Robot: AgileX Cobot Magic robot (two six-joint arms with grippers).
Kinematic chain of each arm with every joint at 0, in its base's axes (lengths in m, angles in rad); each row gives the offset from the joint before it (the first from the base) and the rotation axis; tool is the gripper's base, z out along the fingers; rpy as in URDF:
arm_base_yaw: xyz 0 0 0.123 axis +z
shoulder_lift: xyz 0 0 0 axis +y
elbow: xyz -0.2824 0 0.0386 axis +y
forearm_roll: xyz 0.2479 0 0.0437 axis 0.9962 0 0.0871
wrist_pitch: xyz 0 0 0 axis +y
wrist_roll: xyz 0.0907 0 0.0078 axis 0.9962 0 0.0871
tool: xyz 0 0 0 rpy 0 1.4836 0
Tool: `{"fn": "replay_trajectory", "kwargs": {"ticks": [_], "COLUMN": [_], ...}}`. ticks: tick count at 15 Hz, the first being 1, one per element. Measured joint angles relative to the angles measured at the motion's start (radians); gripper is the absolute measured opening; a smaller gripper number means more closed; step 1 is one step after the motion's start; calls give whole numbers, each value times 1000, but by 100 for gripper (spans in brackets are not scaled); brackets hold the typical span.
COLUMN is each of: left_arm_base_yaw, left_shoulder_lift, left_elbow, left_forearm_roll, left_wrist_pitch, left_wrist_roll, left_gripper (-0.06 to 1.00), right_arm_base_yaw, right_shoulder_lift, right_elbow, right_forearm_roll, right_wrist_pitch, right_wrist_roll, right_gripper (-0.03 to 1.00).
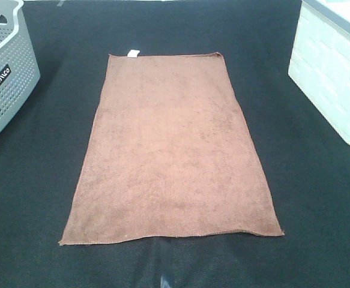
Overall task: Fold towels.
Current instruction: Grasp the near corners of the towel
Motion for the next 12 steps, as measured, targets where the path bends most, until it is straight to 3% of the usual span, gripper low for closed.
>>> {"fn": "replay_trajectory", "kwargs": {"ticks": [12], "left_arm_base_yaw": [0], "left_shoulder_lift": [0], "left_elbow": [0], "left_forearm_roll": [0], "left_wrist_pitch": [0], "left_wrist_roll": [0], "left_gripper": [62], "right_arm_base_yaw": [0], "right_shoulder_lift": [0], "right_elbow": [0], "right_forearm_roll": [0], "right_wrist_pitch": [0], "right_wrist_roll": [0], "right_gripper": [87]}}
